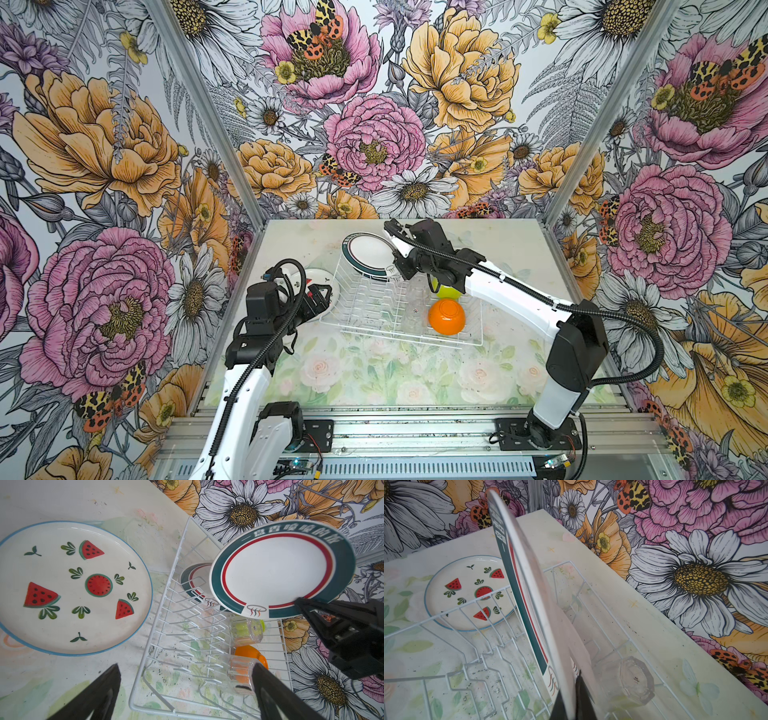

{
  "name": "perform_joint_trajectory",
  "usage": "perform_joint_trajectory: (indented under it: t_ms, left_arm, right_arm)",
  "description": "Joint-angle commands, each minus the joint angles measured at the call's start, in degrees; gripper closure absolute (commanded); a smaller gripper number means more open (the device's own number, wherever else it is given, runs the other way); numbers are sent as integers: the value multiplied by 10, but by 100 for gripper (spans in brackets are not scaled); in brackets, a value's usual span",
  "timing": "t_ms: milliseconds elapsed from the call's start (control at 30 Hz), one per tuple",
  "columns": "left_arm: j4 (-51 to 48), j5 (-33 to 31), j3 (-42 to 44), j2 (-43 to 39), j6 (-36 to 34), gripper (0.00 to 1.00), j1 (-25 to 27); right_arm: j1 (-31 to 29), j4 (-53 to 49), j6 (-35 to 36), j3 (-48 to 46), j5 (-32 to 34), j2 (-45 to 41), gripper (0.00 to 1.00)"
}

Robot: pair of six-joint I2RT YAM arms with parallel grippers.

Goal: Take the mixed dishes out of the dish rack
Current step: 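Lift the green-and-red-rimmed plate upright out of the rack with the right gripper, then grasp the raised plate's rim with the left gripper while the right gripper holds it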

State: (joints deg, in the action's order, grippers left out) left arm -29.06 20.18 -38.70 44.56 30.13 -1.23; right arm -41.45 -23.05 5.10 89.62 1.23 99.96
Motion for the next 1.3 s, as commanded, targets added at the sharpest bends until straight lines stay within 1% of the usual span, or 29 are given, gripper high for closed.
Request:
perform_joint_trajectory:
  t_ms: [0,333,567,800,967,1100,1267]
  left_arm:
    - [28,-11,10,-8,10,1,7]
    - [67,-3,29,-7,33,1,22]
    - [103,1,40,-8,53,1,33]
    - [154,-5,42,-1,79,1,60]
    - [192,-5,31,24,93,1,80]
    - [214,0,5,52,100,1,97]
    - [255,-21,-30,82,109,1,128]
  right_arm:
    - [-3,30,-47,-3,-8,-41,100]
    - [-4,48,-141,-46,-1,-102,100]
    - [-4,56,-181,-78,-8,-129,100]
    - [-4,76,-218,-114,1,-162,100]
    - [-3,79,-247,-127,4,-187,100]
    - [-1,87,-264,-139,10,-210,100]
    - [11,88,-288,-133,14,-229,100]
